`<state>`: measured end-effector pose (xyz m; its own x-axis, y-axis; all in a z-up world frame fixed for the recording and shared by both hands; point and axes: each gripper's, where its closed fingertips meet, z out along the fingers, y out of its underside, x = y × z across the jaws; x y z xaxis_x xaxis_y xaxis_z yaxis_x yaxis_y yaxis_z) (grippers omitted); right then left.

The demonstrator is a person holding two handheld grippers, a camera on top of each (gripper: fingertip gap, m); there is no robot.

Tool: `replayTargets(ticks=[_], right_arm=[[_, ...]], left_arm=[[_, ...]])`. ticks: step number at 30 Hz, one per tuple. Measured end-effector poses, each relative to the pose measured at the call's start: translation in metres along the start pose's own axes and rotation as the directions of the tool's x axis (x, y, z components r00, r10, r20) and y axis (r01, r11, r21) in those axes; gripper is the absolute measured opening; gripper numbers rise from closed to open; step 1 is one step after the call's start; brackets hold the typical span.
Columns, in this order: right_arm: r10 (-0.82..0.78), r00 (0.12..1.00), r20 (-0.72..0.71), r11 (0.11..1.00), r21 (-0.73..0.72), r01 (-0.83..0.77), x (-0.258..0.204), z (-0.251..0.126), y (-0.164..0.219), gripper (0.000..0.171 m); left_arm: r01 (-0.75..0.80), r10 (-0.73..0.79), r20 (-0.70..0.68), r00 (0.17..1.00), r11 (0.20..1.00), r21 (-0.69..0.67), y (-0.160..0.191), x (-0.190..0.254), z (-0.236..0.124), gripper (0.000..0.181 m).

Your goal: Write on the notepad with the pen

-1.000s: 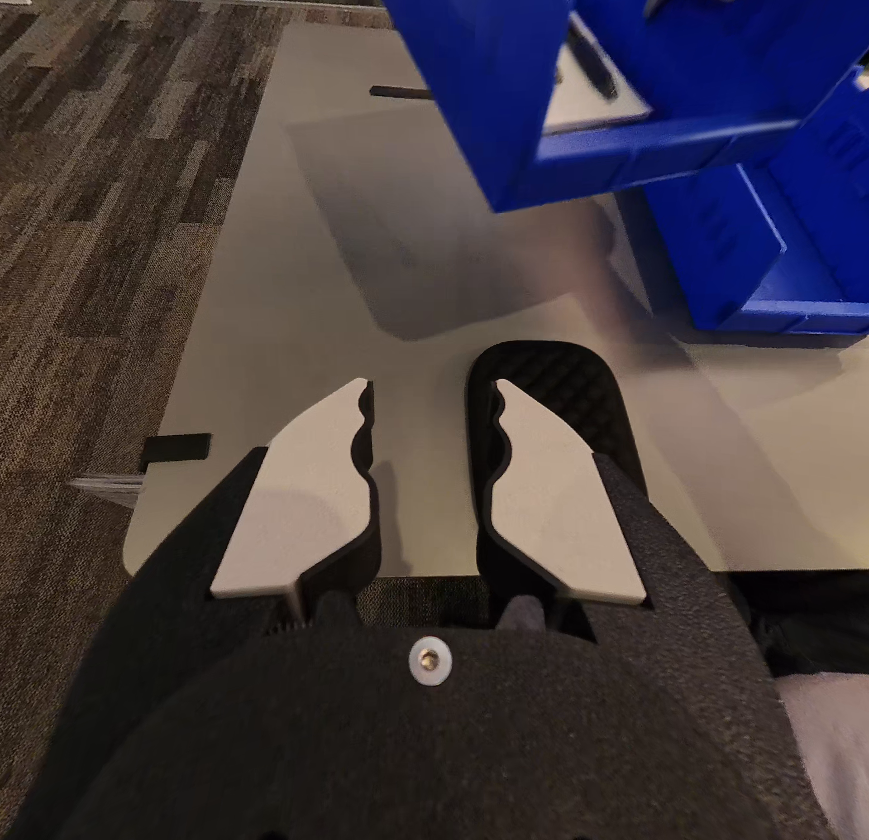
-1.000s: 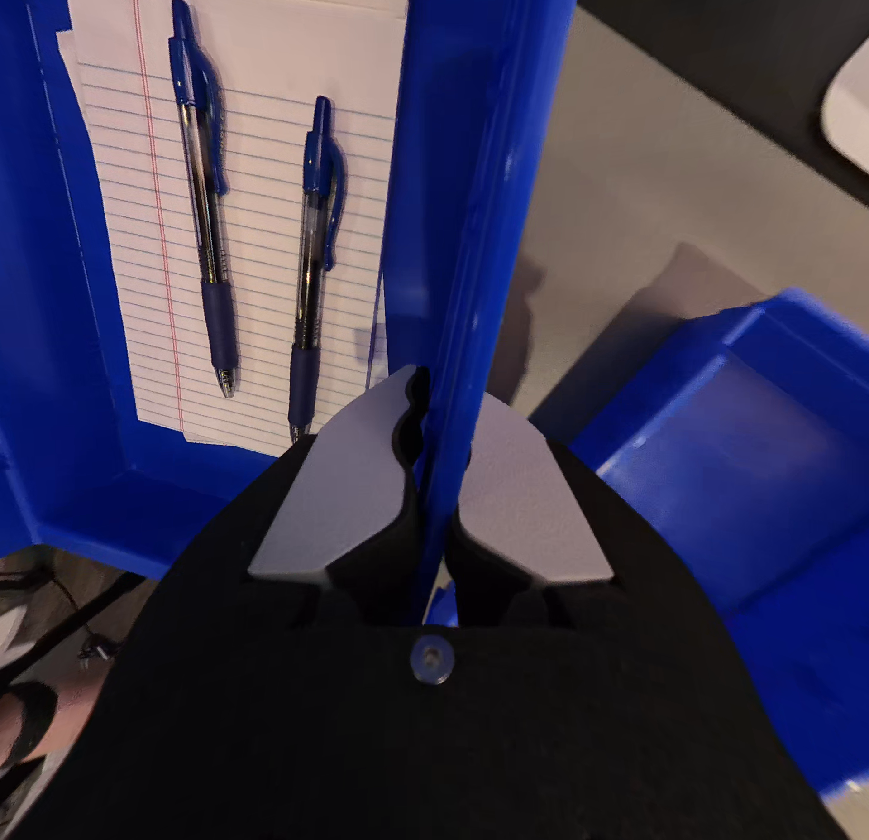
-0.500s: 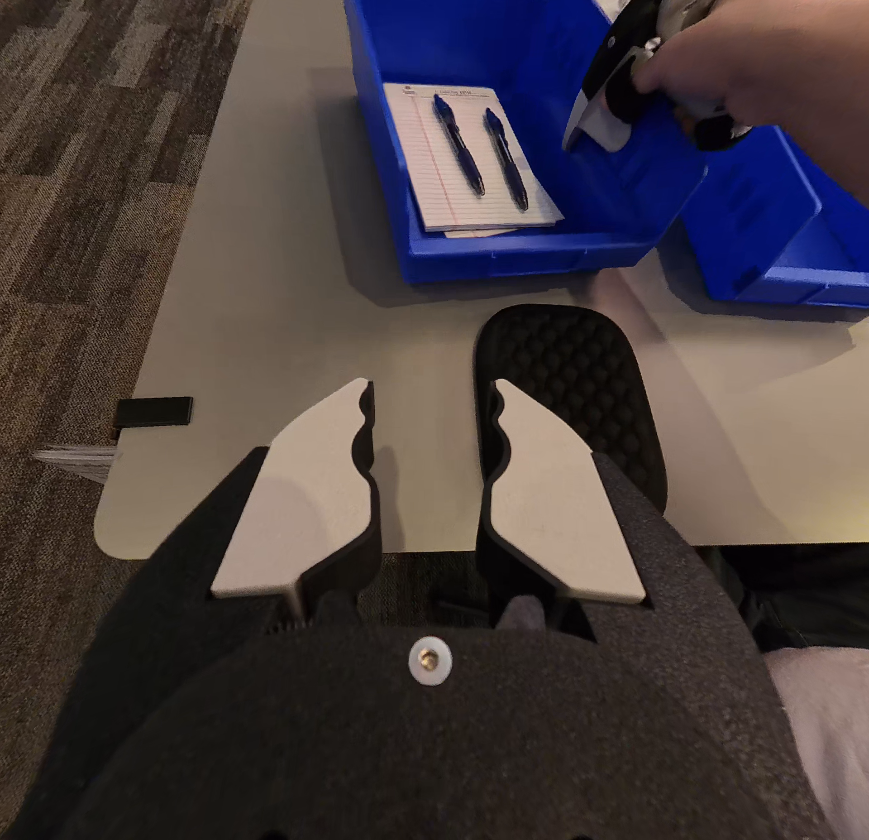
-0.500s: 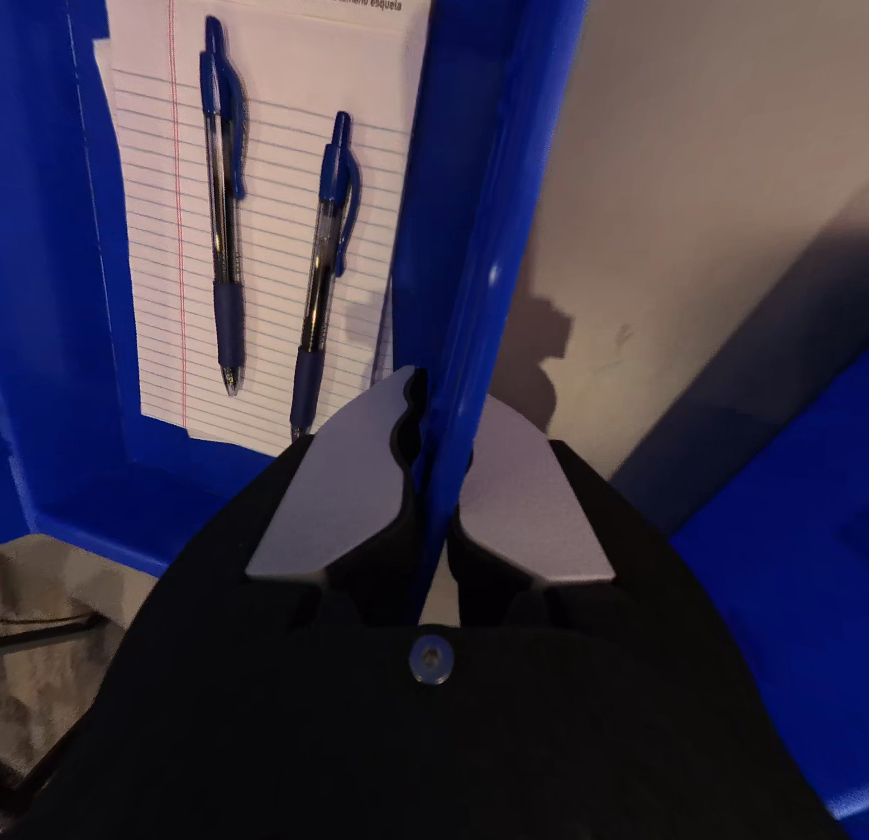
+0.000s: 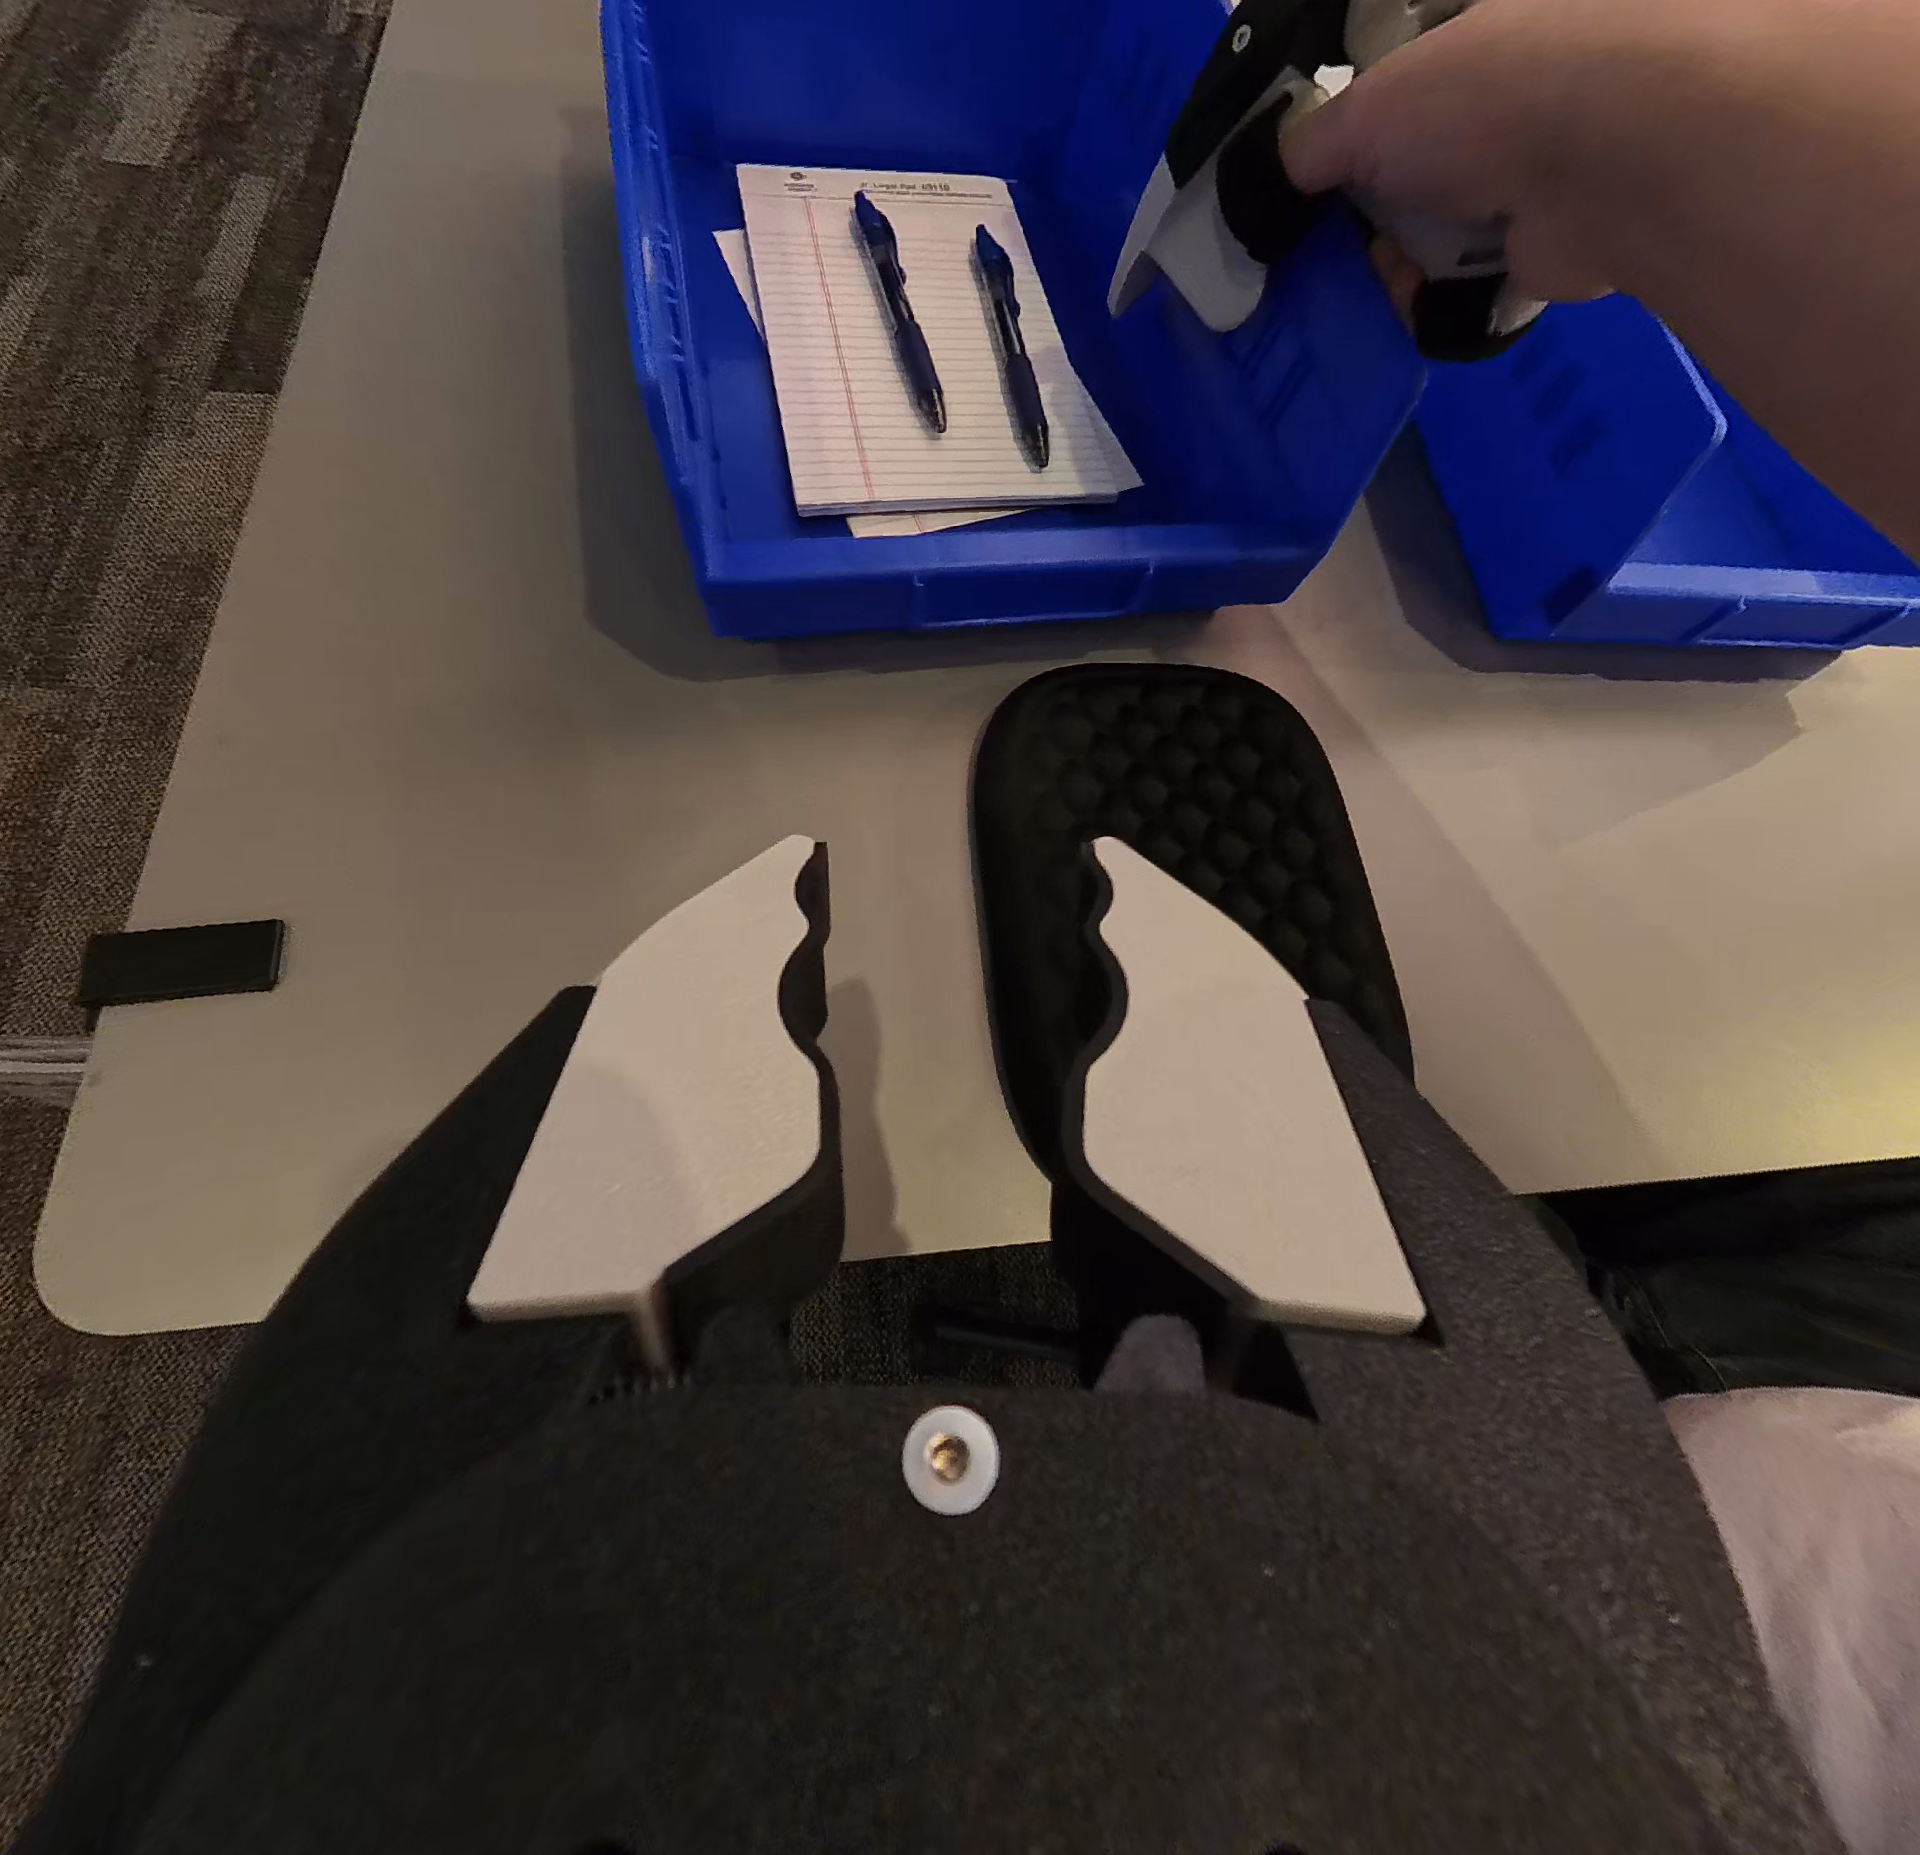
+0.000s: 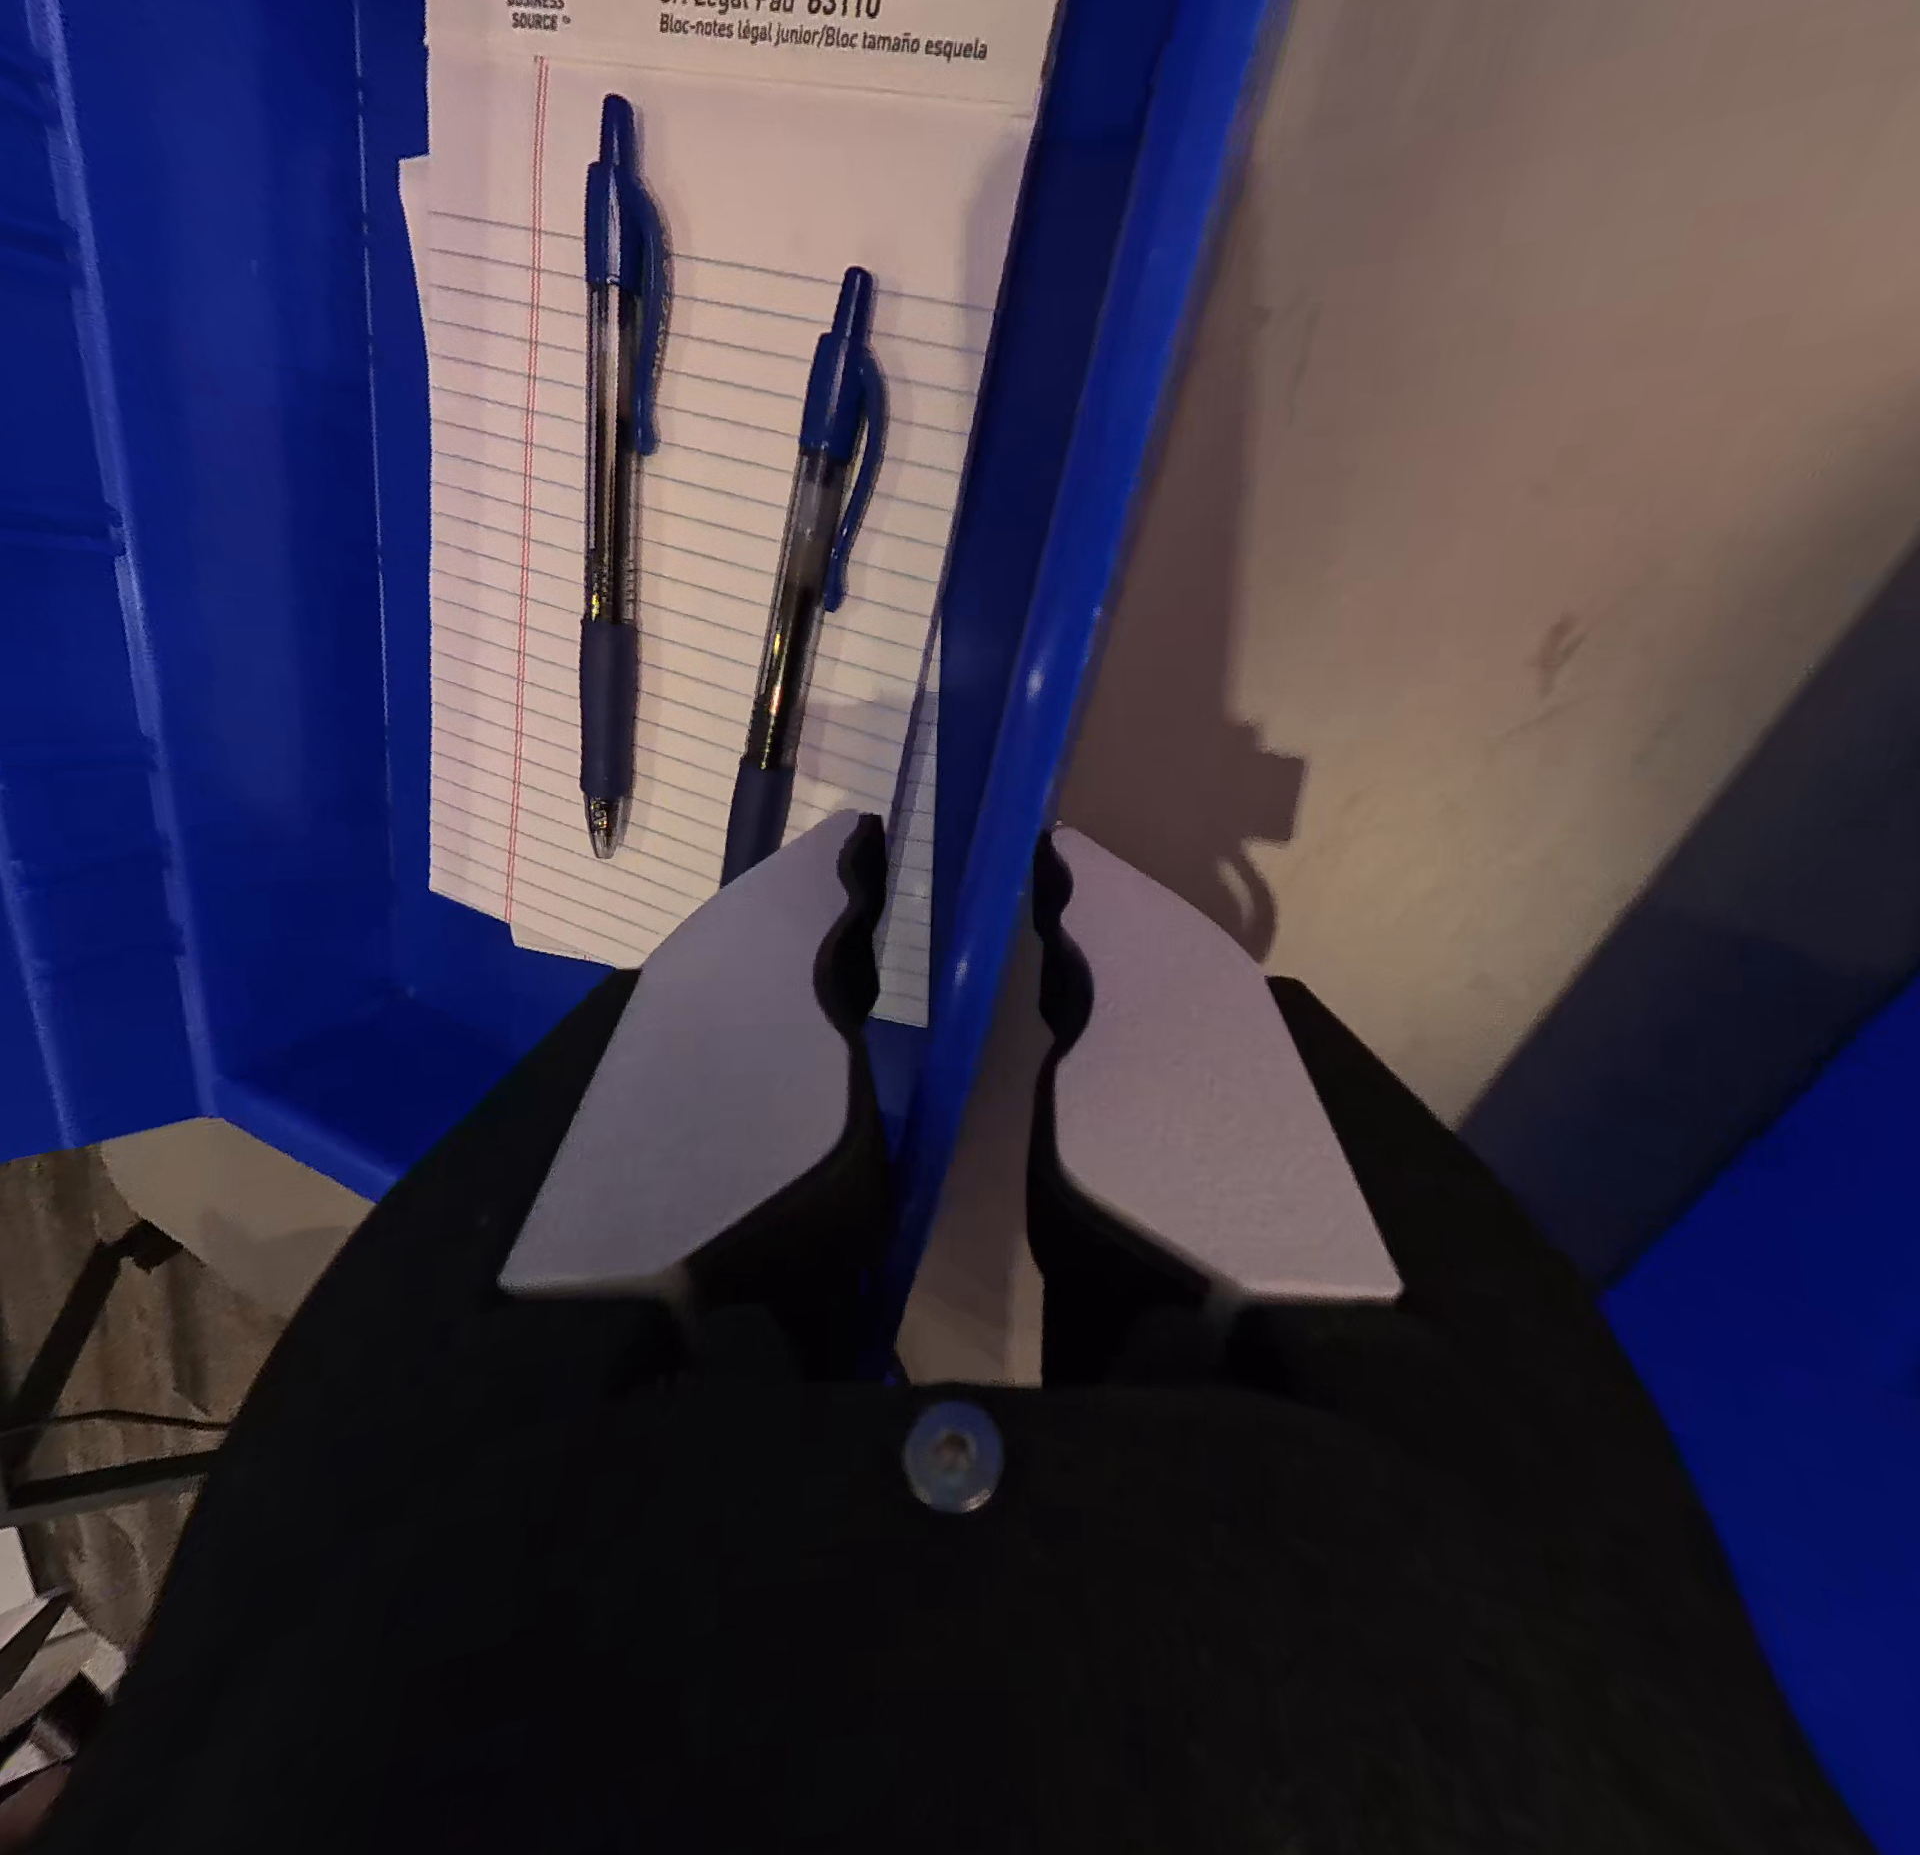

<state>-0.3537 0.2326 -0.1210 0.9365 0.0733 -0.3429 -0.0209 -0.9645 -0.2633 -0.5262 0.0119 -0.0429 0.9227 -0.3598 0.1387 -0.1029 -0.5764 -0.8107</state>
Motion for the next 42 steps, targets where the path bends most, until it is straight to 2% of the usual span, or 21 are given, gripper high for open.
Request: replayTargets(ticks=[11,18,21,25,28,31,32,35,40,41,42], right_arm=[[0.01,1.0,0.013,0.997,0.071,-0.011,-0.009,0.0,0.007,0.032],[-0.068,0.998,0.015,0.994,0.081,0.067,-0.012,-0.007,0.003,0.035],[-0.173,0.985,-0.005,0.978,0.114,0.172,-0.012,-0.029,-0.013,0.034],[-0.368,0.917,-0.155,0.874,0.28,0.397,-0.005,-0.106,-0.048,0.037],[-0.371,0.867,-0.334,0.8,0.359,0.481,0.045,-0.178,-0.058,0.052],[-0.209,0.879,-0.428,0.862,0.344,0.372,0.143,-0.222,-0.046,0.067],[-0.144,0.879,-0.455,0.888,0.332,0.318,0.178,-0.229,-0.037,0.065],[-0.03,0.88,-0.473,0.951,0.257,0.171,0.257,-0.222,0.002,0.066],[0.075,0.92,-0.383,0.995,0.092,-0.043,0.309,-0.168,0.057,0.072],[0.074,0.929,-0.364,0.997,0.056,-0.057,0.311,-0.158,0.065,0.067],[0.067,0.947,-0.314,0.998,0.03,-0.061,0.308,-0.149,0.069,0.048]], left_arm=[[-0.005,0.004,-0.039,0.999,1.0,-0.011,-0.004,0.017,0.017,0.044],[-0.006,0.005,-0.042,0.999,1.0,-0.009,-0.004,0.02,0.019,0.044],[0.003,-0.002,-0.038,0.999,1.0,0.005,-0.006,0.017,0.016,0.045],[0.009,-0.009,-0.03,1.0,1.0,0.019,-0.007,0.012,0.013,0.045],[0.009,-0.009,-0.025,1.0,1.0,0.023,-0.006,0.01,0.011,0.045],[0.019,-0.018,-0.028,0.999,0.999,0.032,-0.006,0.01,0.012,0.045],[0.02,-0.019,-0.033,0.999,0.999,0.036,-0.007,0.011,0.013,0.045],[0.01,-0.009,-0.048,0.999,0.999,0.033,-0.01,0.02,0.019,0.045],[-0.047,0.047,-0.07,0.996,0.999,0.006,-0.021,0.046,0.031,0.045],[-0.064,0.065,-0.072,0.995,0.998,0.007,-0.024,0.052,0.032,0.045],[-0.08,0.081,-0.075,0.994,0.997,0.009,-0.027,0.06,0.032,0.045]])
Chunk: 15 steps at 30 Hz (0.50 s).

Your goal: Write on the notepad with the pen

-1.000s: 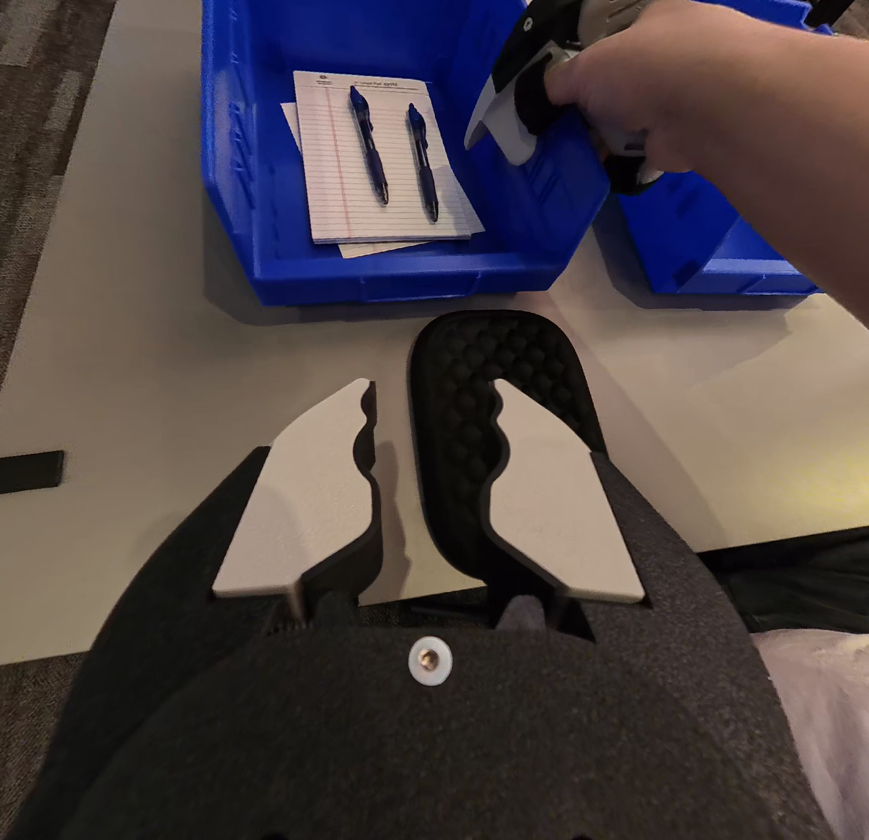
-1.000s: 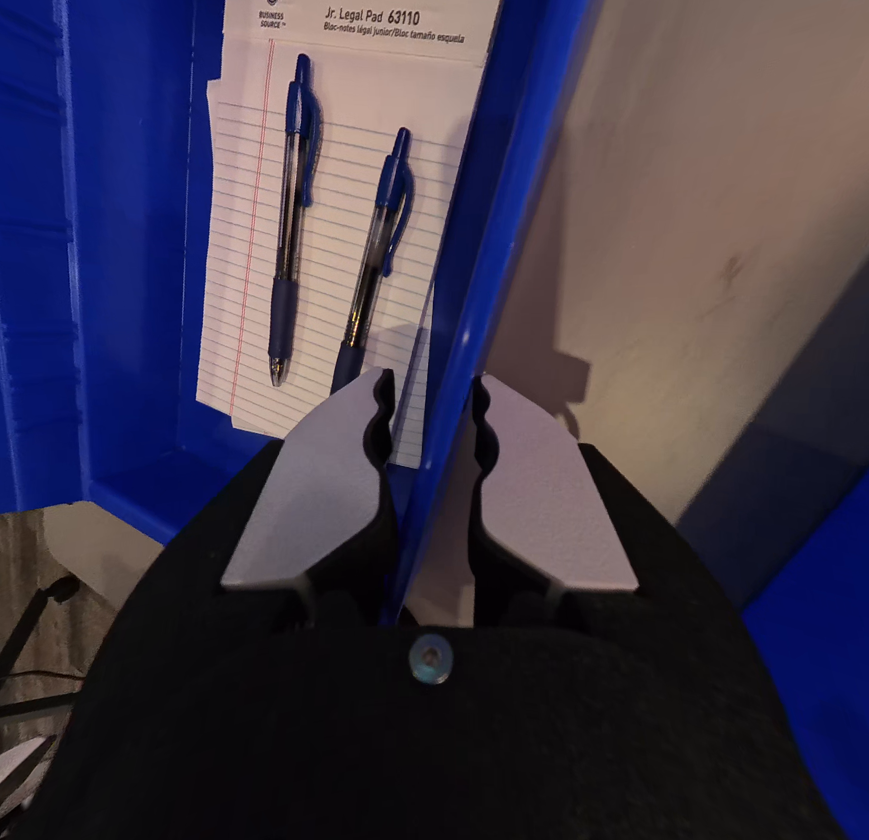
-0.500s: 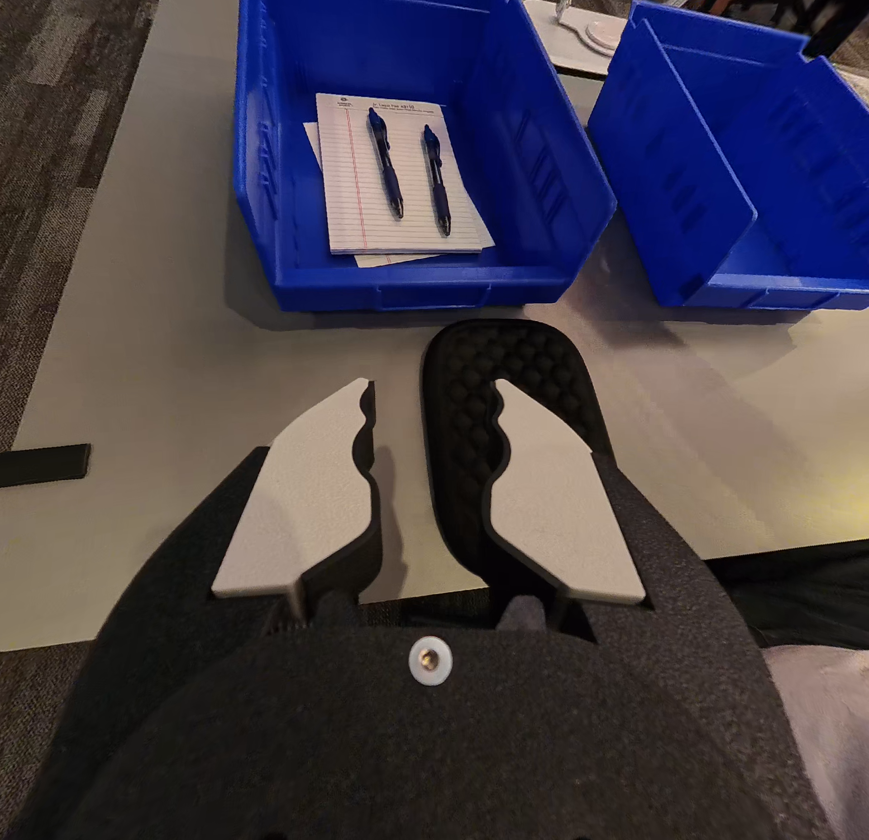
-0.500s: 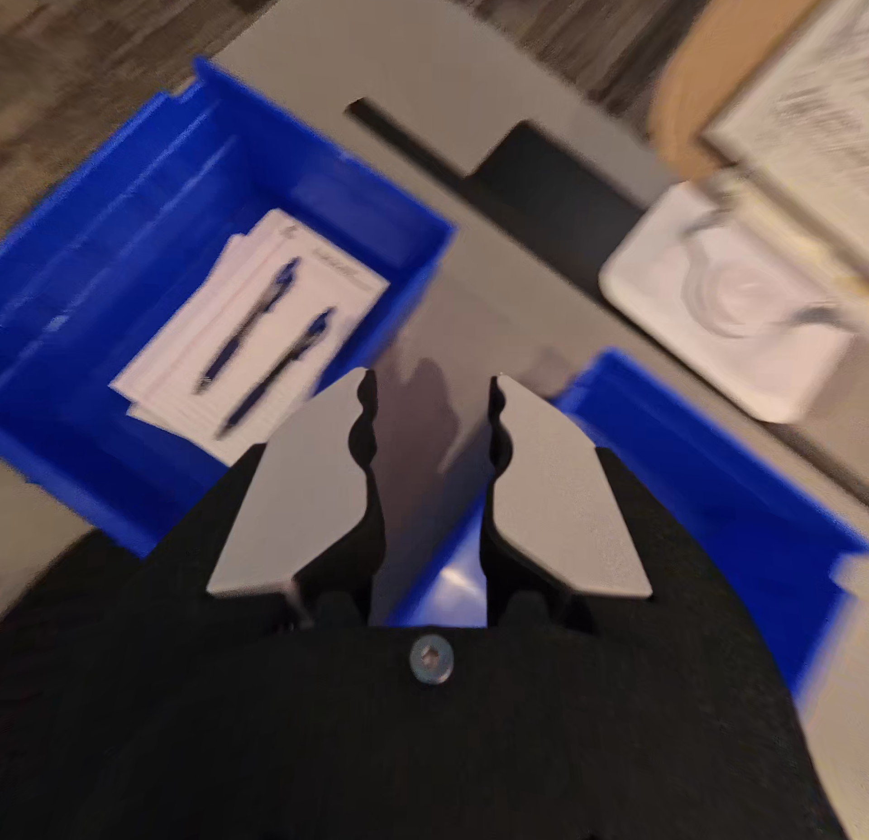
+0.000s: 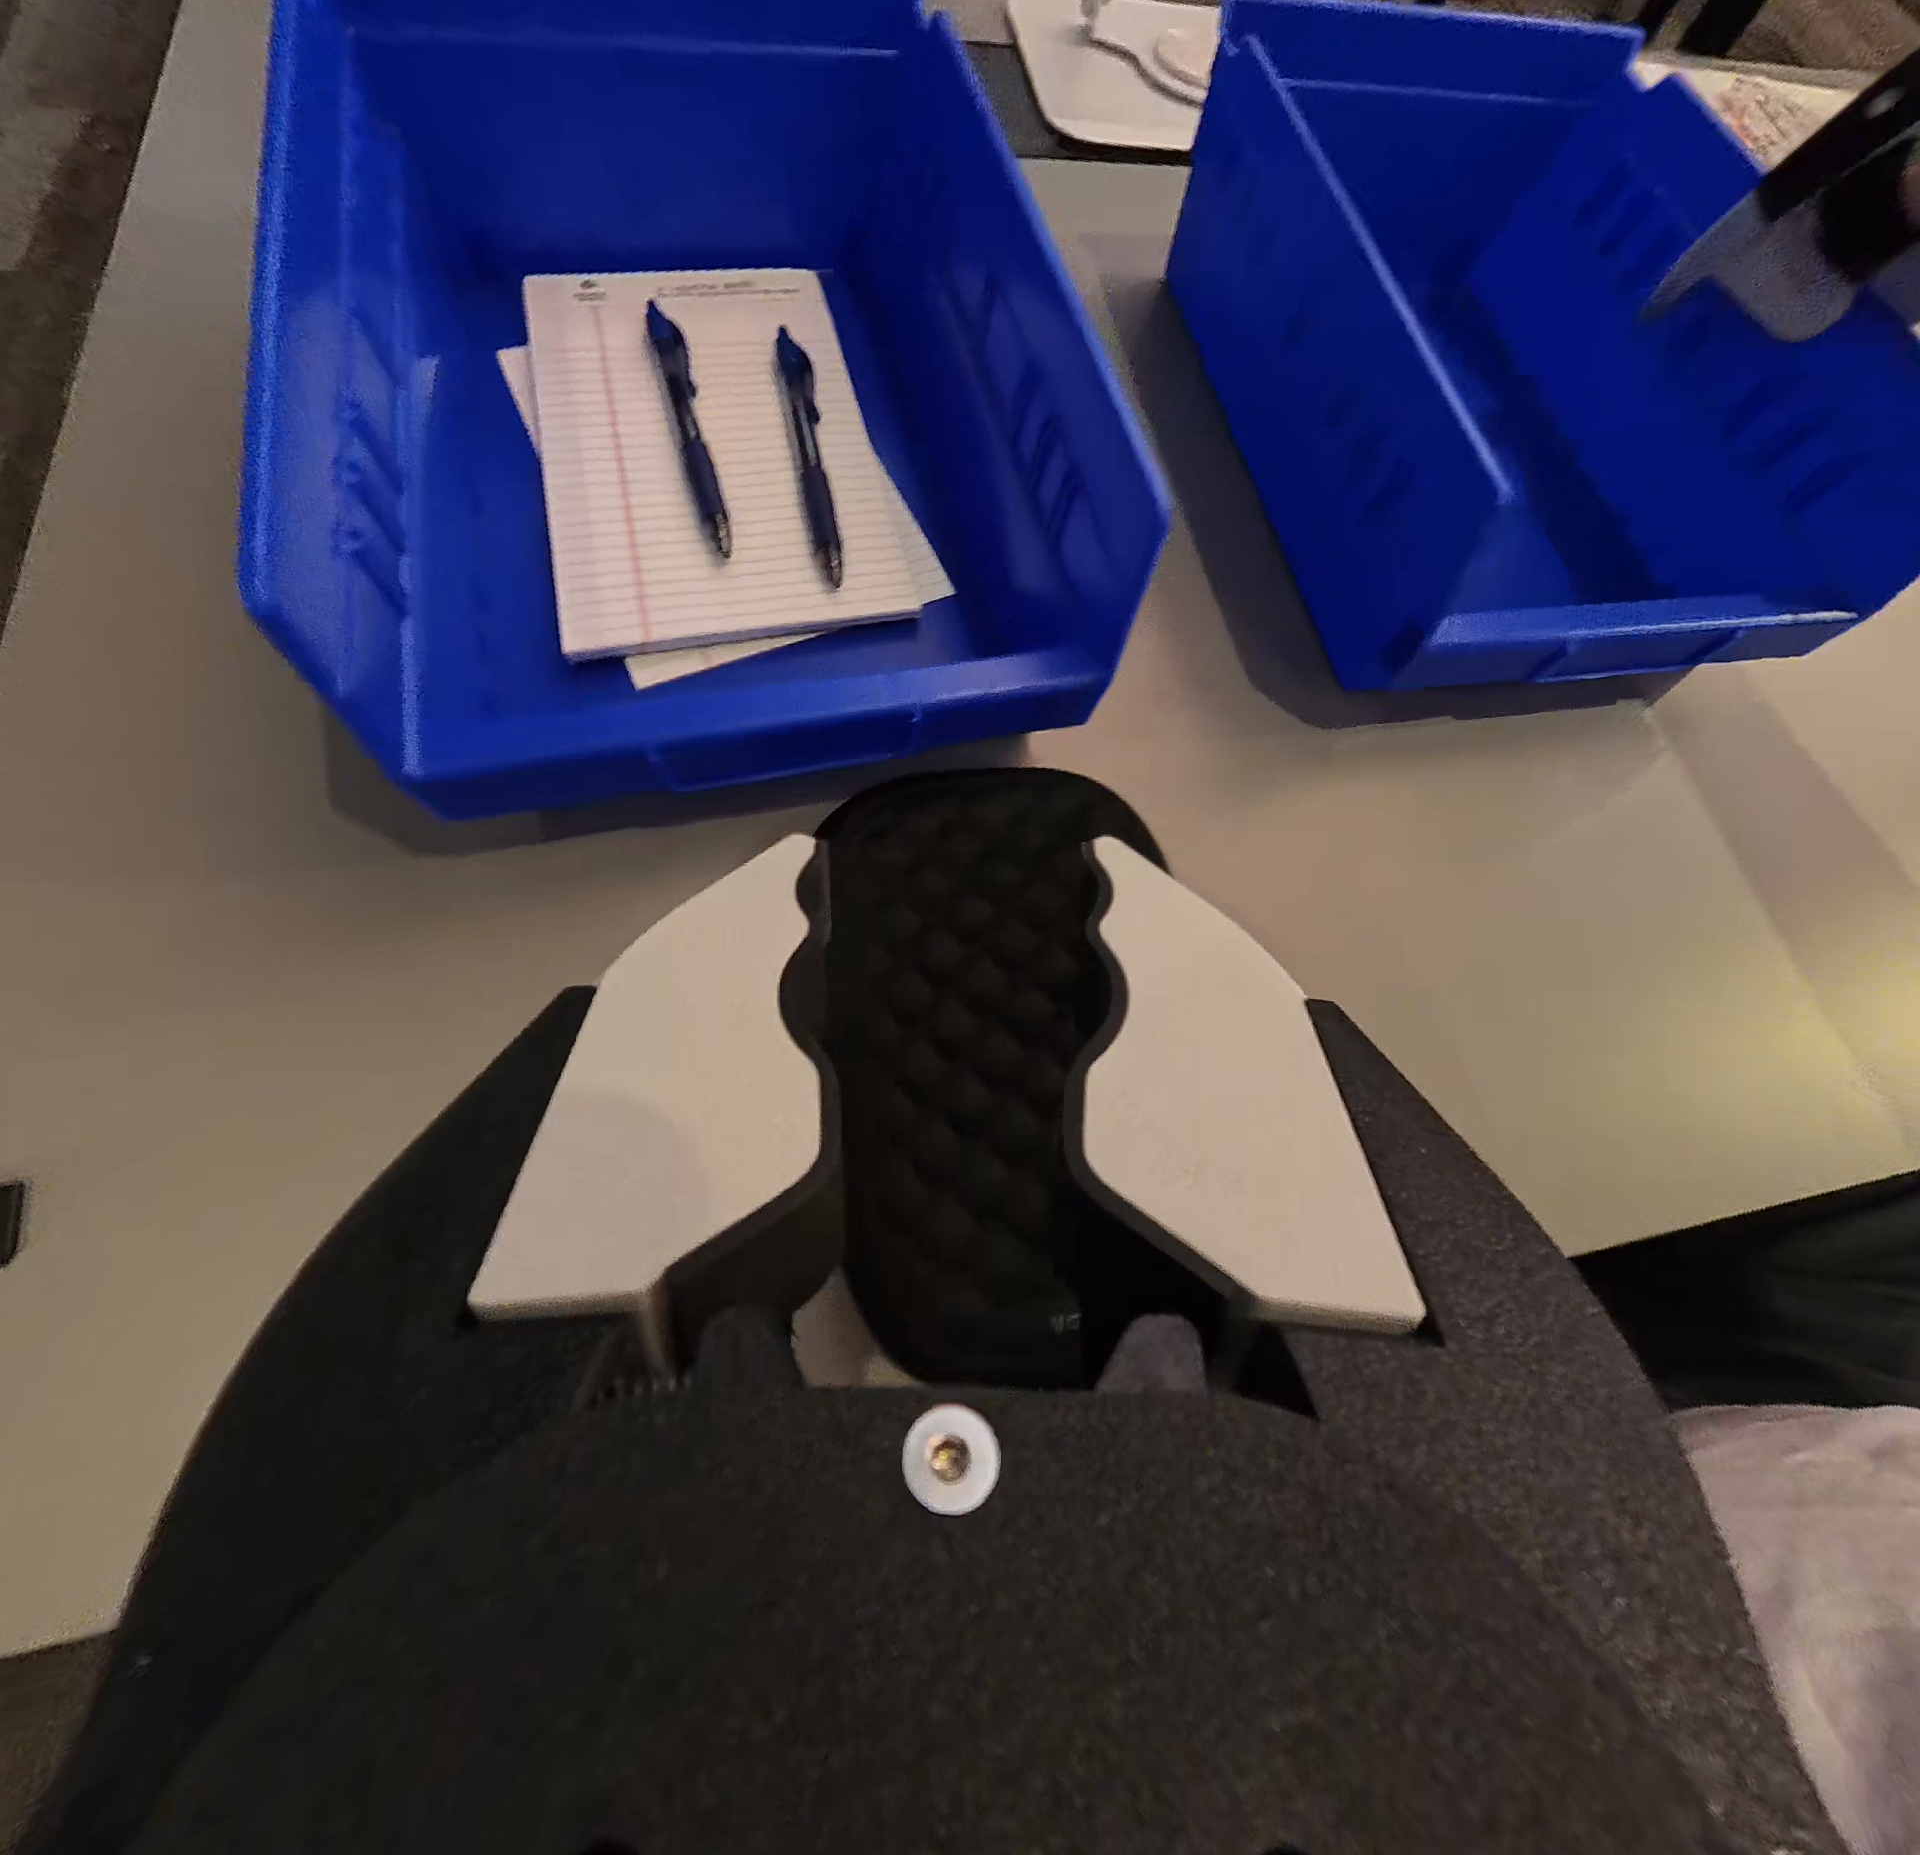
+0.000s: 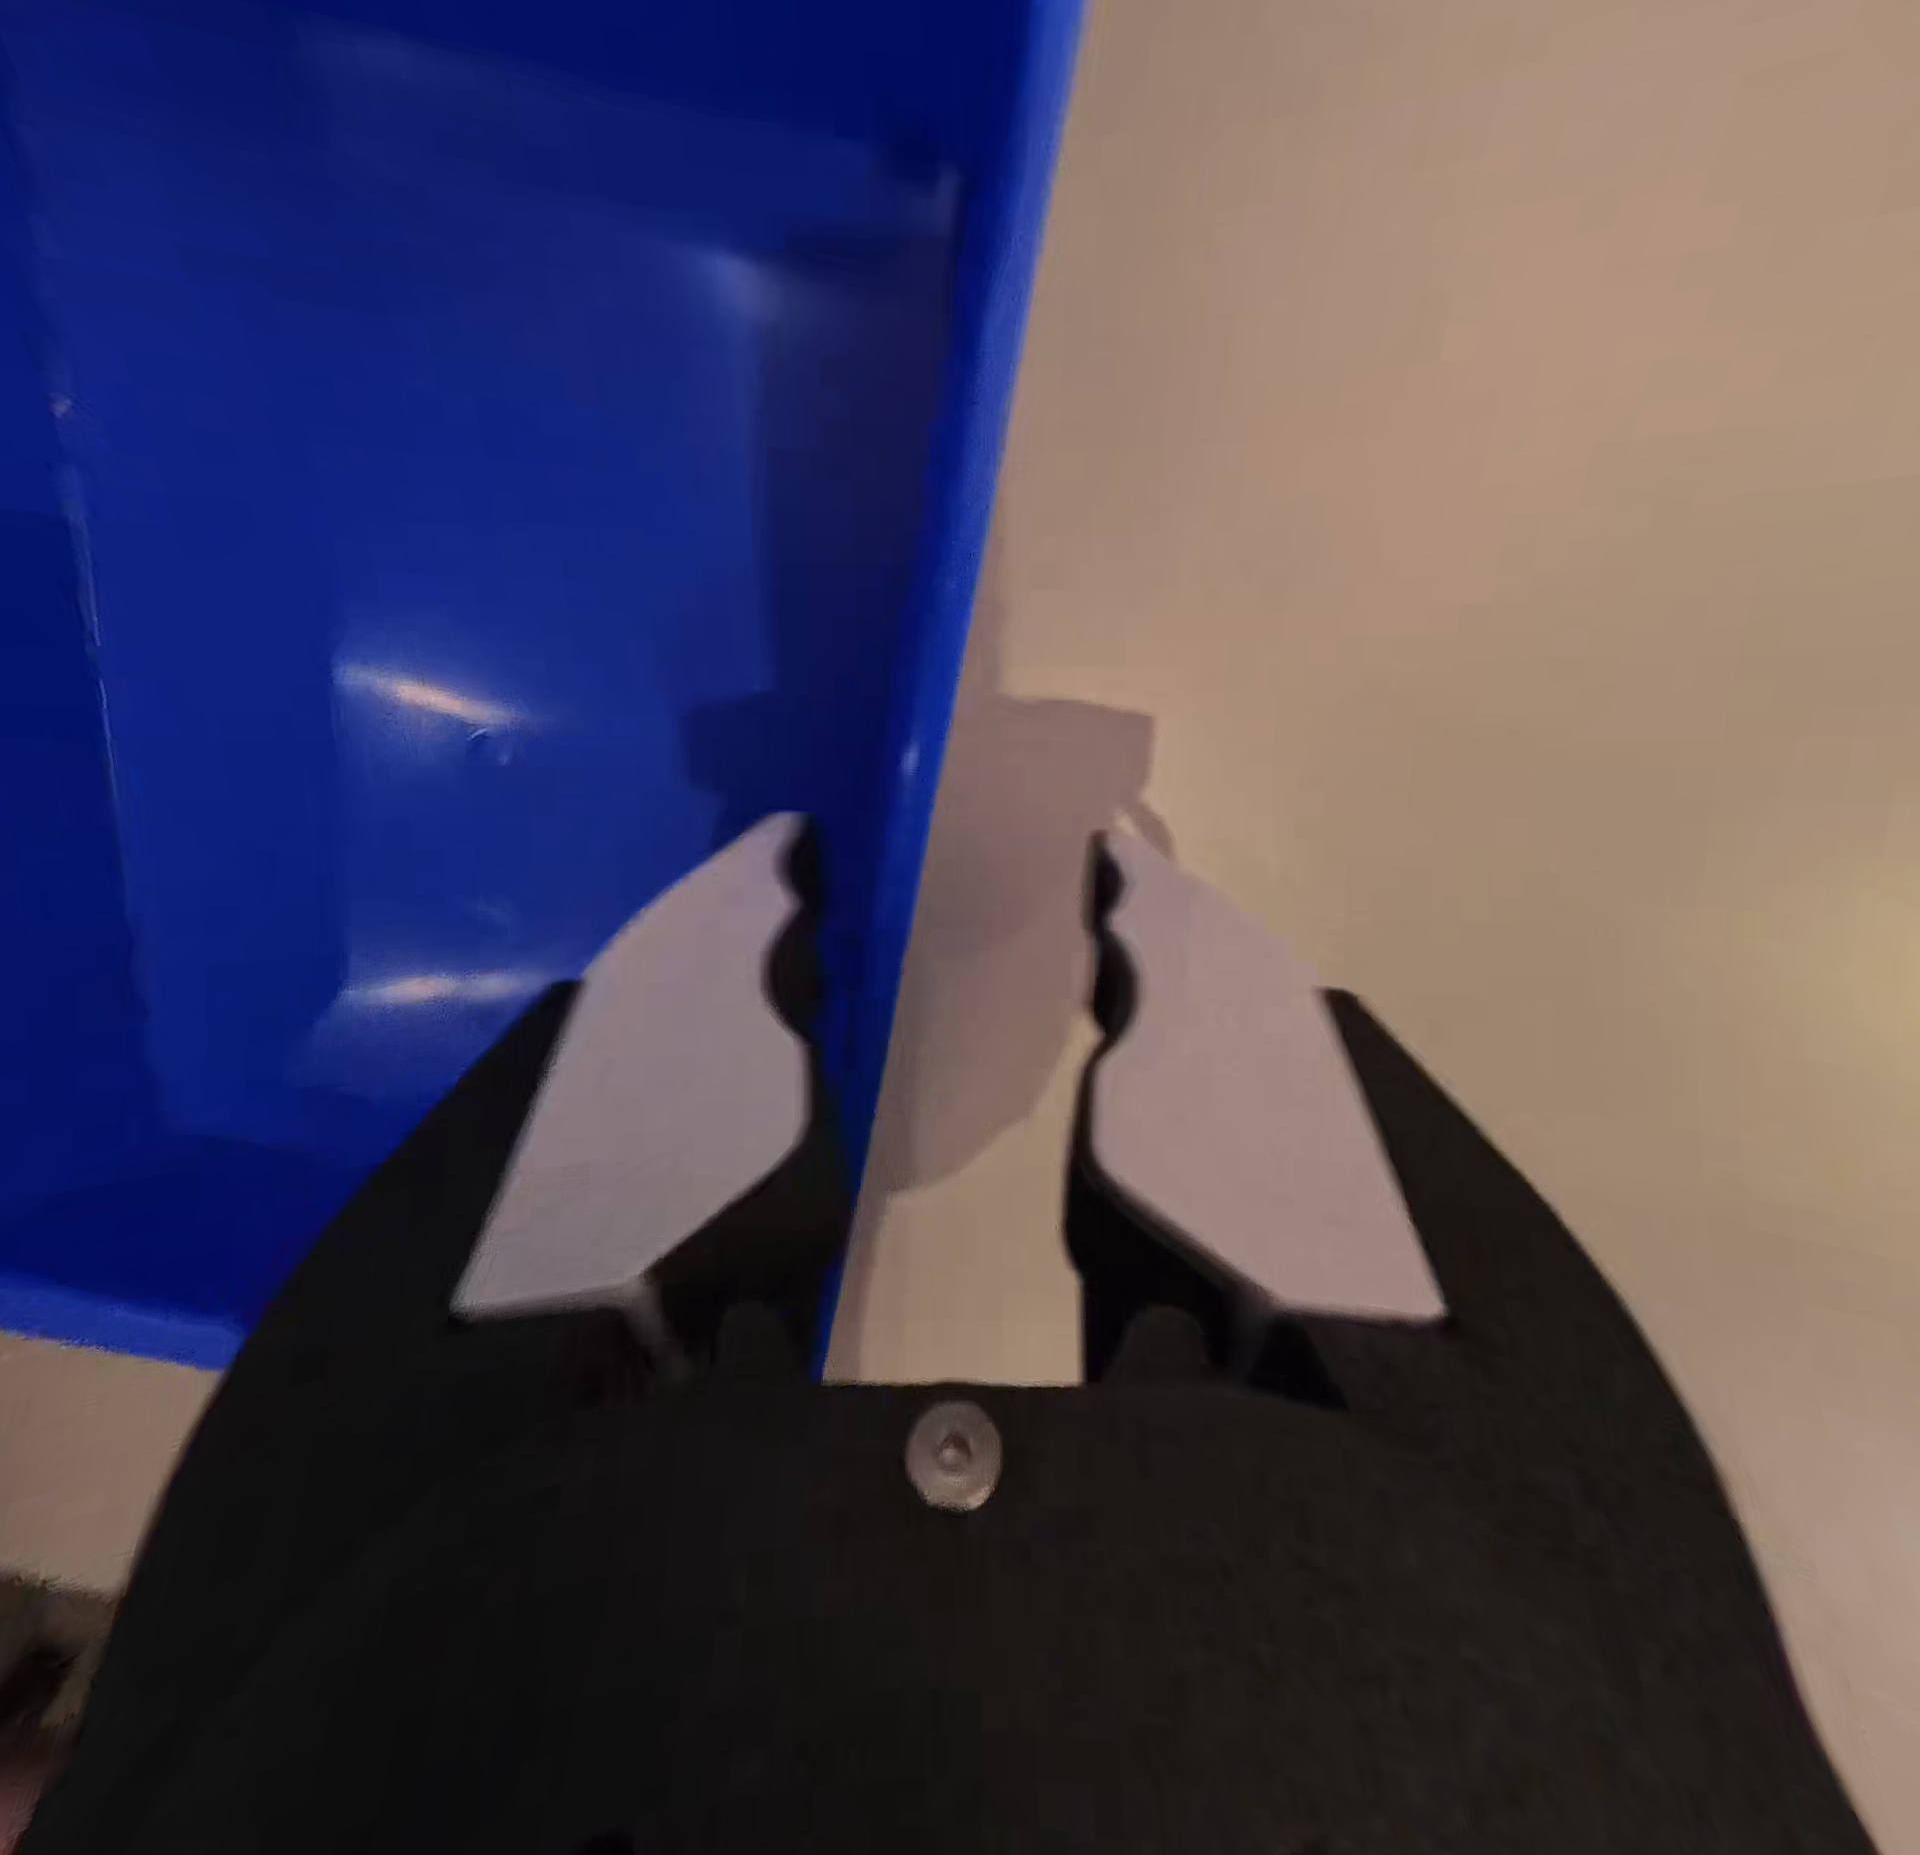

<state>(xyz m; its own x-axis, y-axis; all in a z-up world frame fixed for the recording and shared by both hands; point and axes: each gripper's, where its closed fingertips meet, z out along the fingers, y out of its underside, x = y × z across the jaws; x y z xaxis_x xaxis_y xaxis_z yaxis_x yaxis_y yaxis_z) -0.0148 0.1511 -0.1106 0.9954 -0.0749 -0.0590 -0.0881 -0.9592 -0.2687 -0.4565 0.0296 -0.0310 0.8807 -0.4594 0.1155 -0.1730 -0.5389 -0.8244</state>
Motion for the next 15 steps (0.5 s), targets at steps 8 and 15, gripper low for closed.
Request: replayTargets(ticks=[8,15], right_arm=[[-0.028,0.992,0.119,0.999,-0.039,0.032,0.015,0.008,-0.006,0.006],[-0.009,0.988,0.152,0.998,-0.056,0.018,0.085,0.002,0.0,0.005]], left_arm=[[-0.071,0.071,-0.005,0.997,0.997,-0.037,-0.013,0.036,0.01,0.045],[-0.095,0.095,0.005,0.995,0.994,-0.053,-0.025,0.054,0.022,0.044]])
